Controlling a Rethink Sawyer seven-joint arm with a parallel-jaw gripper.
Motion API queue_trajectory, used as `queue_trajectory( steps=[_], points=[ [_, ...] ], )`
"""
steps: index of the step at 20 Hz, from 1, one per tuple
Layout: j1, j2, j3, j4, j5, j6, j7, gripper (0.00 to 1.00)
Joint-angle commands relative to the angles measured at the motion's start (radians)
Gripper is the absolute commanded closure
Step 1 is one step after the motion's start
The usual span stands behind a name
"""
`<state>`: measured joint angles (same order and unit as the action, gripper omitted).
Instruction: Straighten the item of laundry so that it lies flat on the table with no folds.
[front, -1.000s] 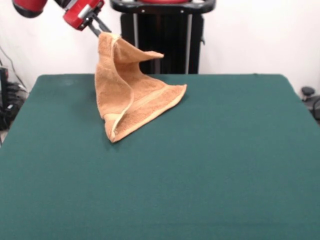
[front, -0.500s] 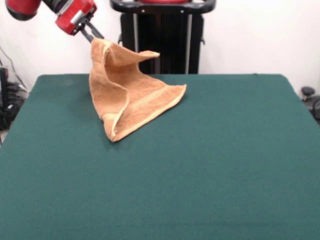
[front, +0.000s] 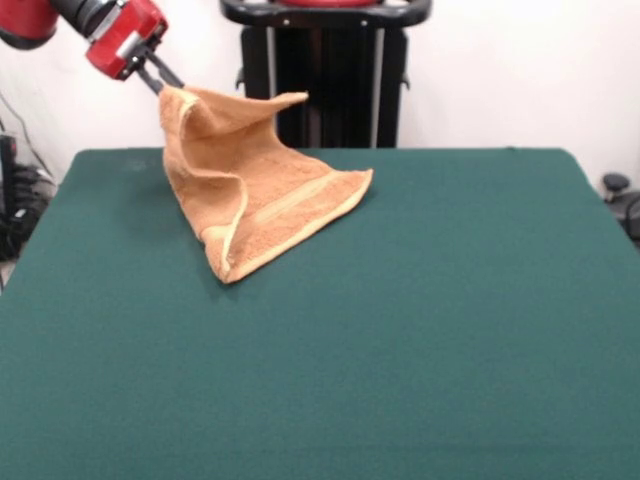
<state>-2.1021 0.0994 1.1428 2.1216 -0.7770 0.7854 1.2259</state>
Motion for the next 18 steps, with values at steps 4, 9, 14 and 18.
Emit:
queue_trajectory(
  steps=[4,9,14,18],
  points=[
    [0.037,0.03,-0.105,-0.181,0.033,0.145,-0.353,1.0],
    [0.036,0.027,-0.107,-0.198,0.047,0.167,-0.366,1.0],
    [0.037,0.025,-0.099,-0.225,0.07,0.204,-0.377,1.0],
    [0.044,0.015,-0.089,-0.24,0.084,0.231,-0.379,1.0]
  ],
)
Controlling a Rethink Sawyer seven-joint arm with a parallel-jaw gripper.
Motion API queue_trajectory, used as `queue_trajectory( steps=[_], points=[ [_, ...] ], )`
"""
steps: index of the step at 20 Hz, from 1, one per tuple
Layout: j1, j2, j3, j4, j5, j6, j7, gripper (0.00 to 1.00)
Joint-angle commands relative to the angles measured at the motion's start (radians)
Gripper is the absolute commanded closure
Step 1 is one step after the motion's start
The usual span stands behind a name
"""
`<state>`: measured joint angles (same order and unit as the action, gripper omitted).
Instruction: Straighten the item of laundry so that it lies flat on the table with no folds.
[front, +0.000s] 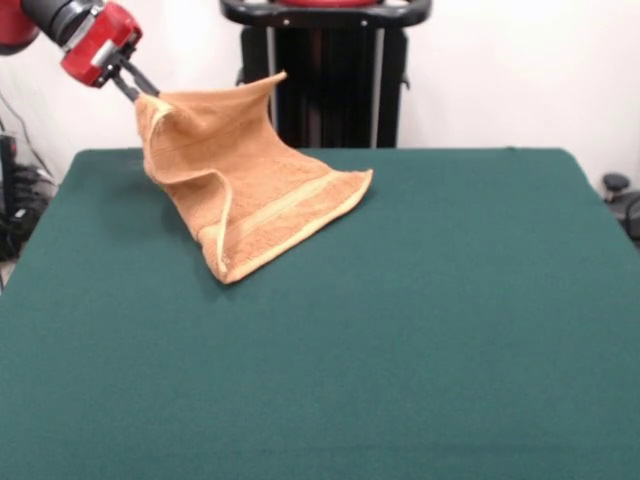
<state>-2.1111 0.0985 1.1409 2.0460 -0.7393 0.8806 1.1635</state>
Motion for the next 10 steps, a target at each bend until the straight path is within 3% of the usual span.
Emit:
queue_trajectory(
  steps=[1,10],
  points=[
    [0.054,0.016,-0.087,-0.17,0.047,0.142,-0.321,1.0],
    [0.058,0.006,-0.074,-0.232,0.079,0.222,-0.351,1.0]
  ],
)
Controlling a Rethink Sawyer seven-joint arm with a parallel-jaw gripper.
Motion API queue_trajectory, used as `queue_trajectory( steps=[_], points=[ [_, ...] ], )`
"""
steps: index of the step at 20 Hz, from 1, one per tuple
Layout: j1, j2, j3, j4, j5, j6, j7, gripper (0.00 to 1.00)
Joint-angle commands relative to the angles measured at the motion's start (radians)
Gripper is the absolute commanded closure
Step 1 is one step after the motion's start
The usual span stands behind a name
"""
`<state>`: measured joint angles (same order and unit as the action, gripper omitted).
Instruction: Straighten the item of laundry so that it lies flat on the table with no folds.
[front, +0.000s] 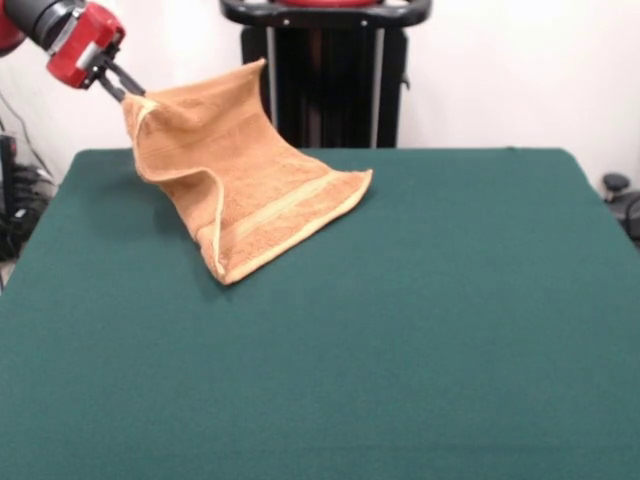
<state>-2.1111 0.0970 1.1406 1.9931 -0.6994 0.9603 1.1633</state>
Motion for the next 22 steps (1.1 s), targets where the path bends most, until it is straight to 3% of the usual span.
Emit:
queue_trajectory(
  steps=[1,22],
  points=[
    [0.059,0.008,-0.072,-0.184,0.04,0.149,-0.352,1.0],
    [0.136,0.036,-0.077,-0.411,0.09,0.329,-0.471,1.0]
  ],
)
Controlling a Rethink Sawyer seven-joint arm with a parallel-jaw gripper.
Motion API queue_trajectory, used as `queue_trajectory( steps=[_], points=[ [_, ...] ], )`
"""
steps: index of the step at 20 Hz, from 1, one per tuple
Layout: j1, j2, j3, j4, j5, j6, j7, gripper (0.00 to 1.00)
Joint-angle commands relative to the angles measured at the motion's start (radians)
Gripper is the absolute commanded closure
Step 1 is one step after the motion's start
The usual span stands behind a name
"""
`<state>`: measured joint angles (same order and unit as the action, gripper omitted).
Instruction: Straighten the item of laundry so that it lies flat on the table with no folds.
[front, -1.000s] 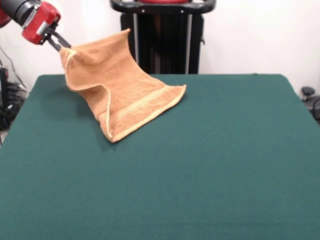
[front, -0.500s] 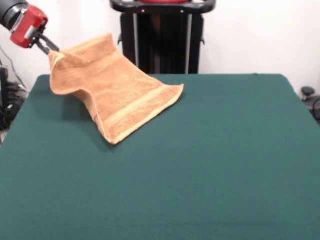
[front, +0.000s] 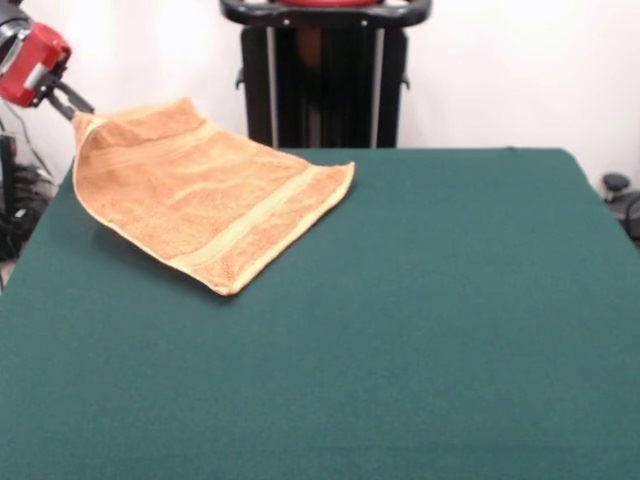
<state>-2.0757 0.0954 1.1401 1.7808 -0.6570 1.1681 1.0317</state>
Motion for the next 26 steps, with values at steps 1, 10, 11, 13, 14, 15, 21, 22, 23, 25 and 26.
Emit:
queue_trajectory(
  steps=[1,10,11,13,14,15,21,22,23,25,26],
  points=[
    [0.102,0.039,-0.079,-0.203,0.049,0.123,-0.342,1.0],
    [0.125,0.072,-0.119,-0.261,0.095,0.161,-0.338,1.0],
    [0.125,0.072,-0.122,-0.259,0.1,0.162,-0.33,1.0],
    [0.12,0.076,-0.13,-0.251,0.11,0.161,-0.311,1.0],
    [0.119,0.079,-0.135,-0.246,0.114,0.161,-0.304,1.0],
    [0.118,0.081,-0.139,-0.246,0.116,0.162,-0.303,1.0],
    [0.1,0.086,-0.147,-0.207,0.119,0.131,-0.267,1.0],
    [0.099,0.088,-0.15,-0.207,0.119,0.129,-0.266,1.0],
    [0.098,0.09,-0.152,-0.209,0.117,0.128,-0.269,1.0],
    [0.096,0.095,-0.155,-0.21,0.116,0.124,-0.272,1.0],
    [0.093,0.096,-0.157,-0.206,0.111,0.117,-0.276,1.0]
  ],
)
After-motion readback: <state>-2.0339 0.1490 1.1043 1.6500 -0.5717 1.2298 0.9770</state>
